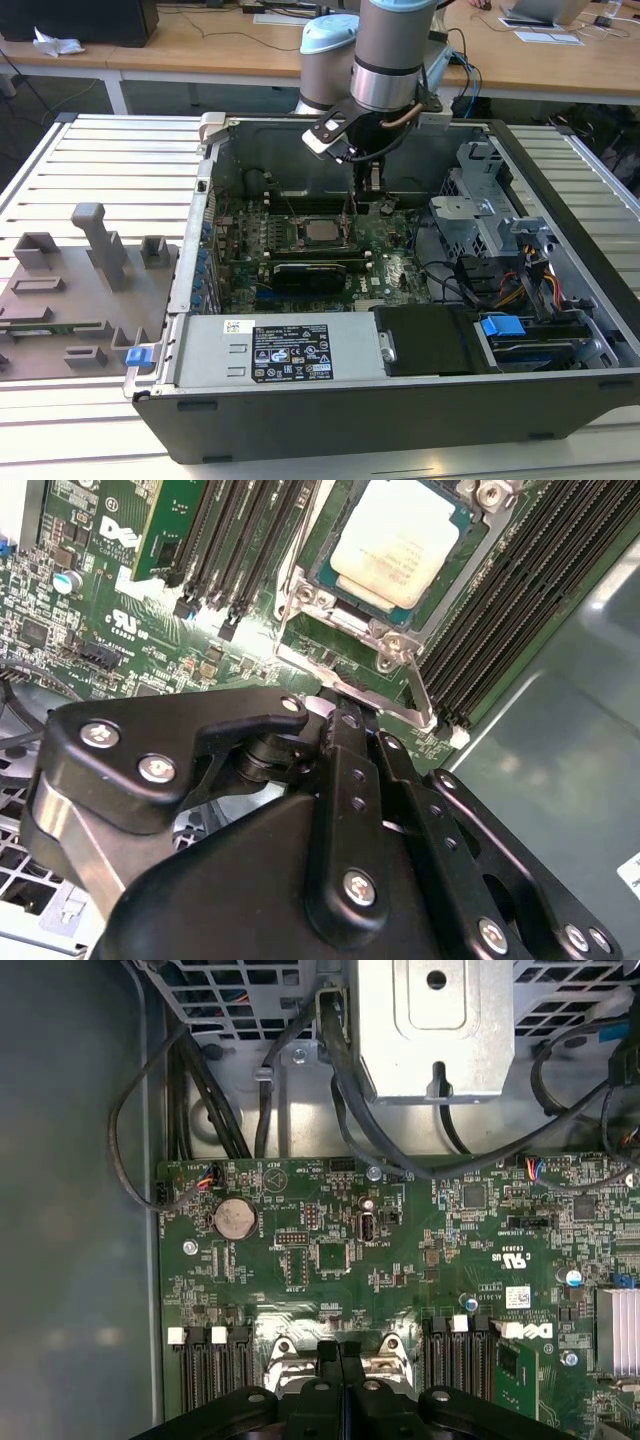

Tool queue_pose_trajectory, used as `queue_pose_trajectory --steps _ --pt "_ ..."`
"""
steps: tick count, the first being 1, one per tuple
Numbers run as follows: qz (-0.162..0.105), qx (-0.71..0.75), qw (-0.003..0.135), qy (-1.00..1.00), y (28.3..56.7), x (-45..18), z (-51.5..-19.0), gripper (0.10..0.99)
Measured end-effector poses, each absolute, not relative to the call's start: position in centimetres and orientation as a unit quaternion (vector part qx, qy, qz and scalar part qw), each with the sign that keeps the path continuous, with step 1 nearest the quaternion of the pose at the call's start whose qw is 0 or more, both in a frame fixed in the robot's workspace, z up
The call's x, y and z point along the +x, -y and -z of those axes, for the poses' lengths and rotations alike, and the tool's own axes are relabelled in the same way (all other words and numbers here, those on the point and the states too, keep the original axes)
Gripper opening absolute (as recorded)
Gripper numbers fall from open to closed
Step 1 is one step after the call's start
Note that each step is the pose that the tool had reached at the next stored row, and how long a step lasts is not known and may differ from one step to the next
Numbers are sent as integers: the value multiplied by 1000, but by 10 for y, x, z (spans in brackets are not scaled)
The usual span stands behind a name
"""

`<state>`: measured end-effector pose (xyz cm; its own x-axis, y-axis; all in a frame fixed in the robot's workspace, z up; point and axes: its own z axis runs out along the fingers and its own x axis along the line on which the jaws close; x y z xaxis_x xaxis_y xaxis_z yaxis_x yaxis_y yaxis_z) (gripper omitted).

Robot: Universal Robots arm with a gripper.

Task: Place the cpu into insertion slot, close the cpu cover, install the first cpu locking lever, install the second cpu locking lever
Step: 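Close the cpu cover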

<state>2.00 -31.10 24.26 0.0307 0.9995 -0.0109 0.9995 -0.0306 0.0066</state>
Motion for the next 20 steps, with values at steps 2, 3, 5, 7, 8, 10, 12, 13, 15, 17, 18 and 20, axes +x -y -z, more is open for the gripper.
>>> queue_pose_trajectory --steps 2,3,5,7,8,10,12,13,15,17,18,20 --pt "2 718 6 -696 311 18 -243 106" --pt "2 718 6 -696 311 17 -243 106" --pt "2 718 6 -696 311 15 -242 106" --pt "2 718 6 -696 311 13 -242 106" --pt "2 718 6 -696 311 12 -242 106" --pt "2 718 6 -696 311 11 -242 106" --pt "2 718 6 -696 311 10 -242 106" --pt "2 718 6 -696 311 9 -242 106" --pt "2 718 6 -696 311 8 -242 106" --pt "2 718 6 -696 311 6 -242 106" --pt "2 718 6 -696 311 6 -242 106" --pt "2 718 6 -696 311 4 -242 106"
